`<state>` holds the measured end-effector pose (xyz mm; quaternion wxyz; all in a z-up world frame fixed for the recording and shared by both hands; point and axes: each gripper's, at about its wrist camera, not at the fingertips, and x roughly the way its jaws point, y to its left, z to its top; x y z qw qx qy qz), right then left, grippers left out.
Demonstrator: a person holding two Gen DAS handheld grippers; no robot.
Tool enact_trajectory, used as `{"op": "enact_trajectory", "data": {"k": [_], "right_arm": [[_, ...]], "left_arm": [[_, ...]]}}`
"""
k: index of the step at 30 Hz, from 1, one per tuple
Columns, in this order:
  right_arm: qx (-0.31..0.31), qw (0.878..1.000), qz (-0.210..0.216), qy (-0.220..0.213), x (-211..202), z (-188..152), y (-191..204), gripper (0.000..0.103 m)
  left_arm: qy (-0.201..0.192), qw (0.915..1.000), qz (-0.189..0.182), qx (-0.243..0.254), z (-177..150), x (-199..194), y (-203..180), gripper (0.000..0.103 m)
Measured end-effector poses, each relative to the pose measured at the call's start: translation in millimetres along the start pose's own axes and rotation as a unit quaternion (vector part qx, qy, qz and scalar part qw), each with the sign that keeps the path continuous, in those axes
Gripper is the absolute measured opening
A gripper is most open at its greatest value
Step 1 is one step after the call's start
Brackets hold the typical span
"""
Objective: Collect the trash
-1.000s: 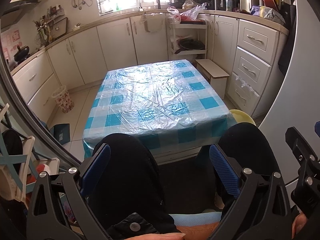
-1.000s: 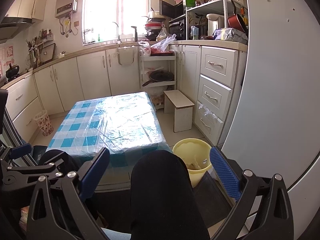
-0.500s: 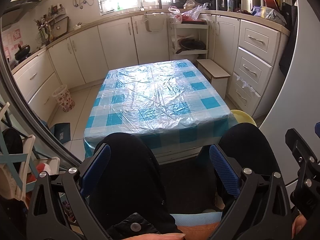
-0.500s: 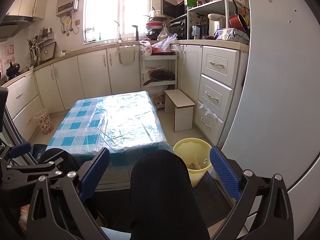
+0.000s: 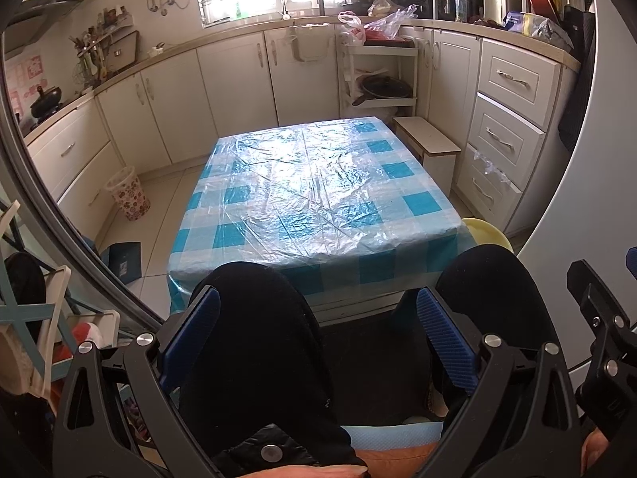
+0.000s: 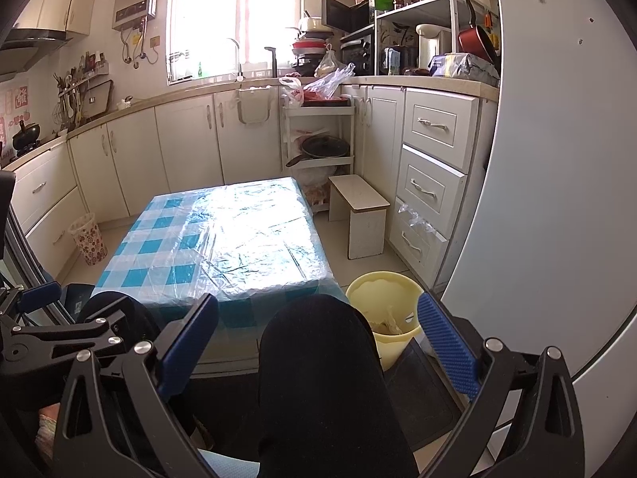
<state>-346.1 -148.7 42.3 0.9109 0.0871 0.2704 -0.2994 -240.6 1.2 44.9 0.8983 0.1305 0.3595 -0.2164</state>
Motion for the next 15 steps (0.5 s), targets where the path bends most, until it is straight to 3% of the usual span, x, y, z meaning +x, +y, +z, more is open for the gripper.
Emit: {"op": "enact_trajectory", "data": {"k": [15], "right_arm": [[-0.015,1.000,0.003,0.008,8,1,5,0.096]], "left_arm": [[-0.006,0.9995,0.007,-0.029,3,1,12,0.095]]}}
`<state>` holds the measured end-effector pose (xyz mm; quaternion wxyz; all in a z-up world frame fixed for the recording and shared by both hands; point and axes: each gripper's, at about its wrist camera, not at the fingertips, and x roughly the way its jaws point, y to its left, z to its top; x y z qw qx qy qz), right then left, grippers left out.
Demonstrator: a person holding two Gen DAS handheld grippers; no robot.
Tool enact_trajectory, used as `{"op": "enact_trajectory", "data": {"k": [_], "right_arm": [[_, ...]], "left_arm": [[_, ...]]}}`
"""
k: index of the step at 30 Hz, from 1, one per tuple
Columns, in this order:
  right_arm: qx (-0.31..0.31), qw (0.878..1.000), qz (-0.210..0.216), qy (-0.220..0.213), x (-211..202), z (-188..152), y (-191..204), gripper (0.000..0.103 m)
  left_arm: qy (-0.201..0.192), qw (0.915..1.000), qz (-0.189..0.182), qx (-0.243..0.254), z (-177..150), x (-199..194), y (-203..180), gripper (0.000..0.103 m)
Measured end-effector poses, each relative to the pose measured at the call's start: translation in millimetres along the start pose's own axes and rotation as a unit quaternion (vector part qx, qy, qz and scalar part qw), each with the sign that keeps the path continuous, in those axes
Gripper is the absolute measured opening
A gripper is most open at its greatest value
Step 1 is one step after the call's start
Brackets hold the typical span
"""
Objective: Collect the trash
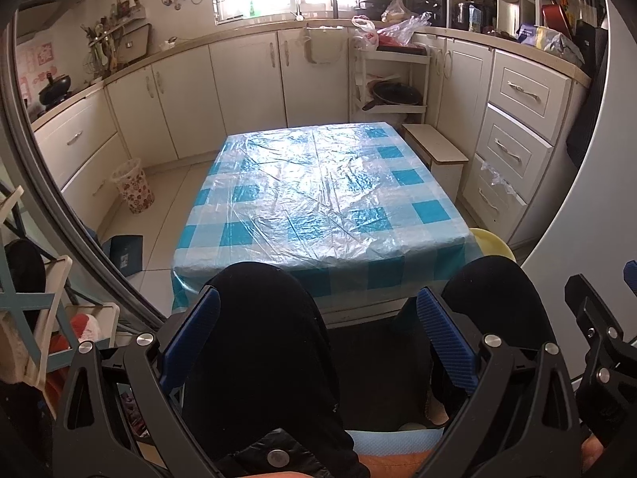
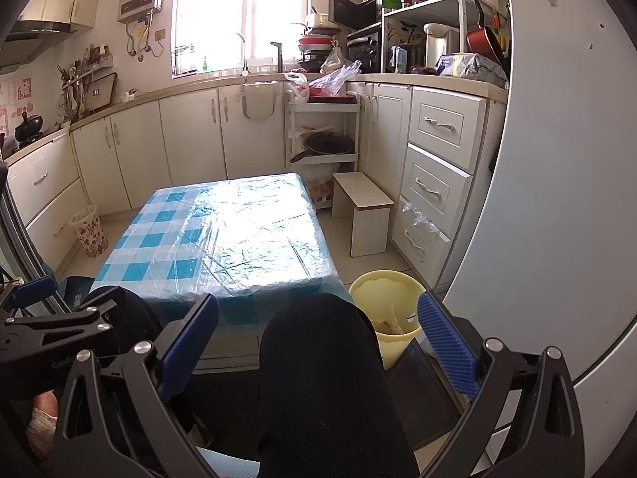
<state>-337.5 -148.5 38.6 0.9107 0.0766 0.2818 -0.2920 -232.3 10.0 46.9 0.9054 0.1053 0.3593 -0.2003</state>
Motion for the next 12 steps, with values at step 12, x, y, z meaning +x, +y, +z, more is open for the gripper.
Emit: {"op": "enact_trajectory", "data": {"k": [12], "right_arm": [[-0.034,0.999,0.005,0.027,29,16,19,0.096]], "left_arm": [[0.037,0.9987,0.010,-0.034,15,38,36,0.095]]}}
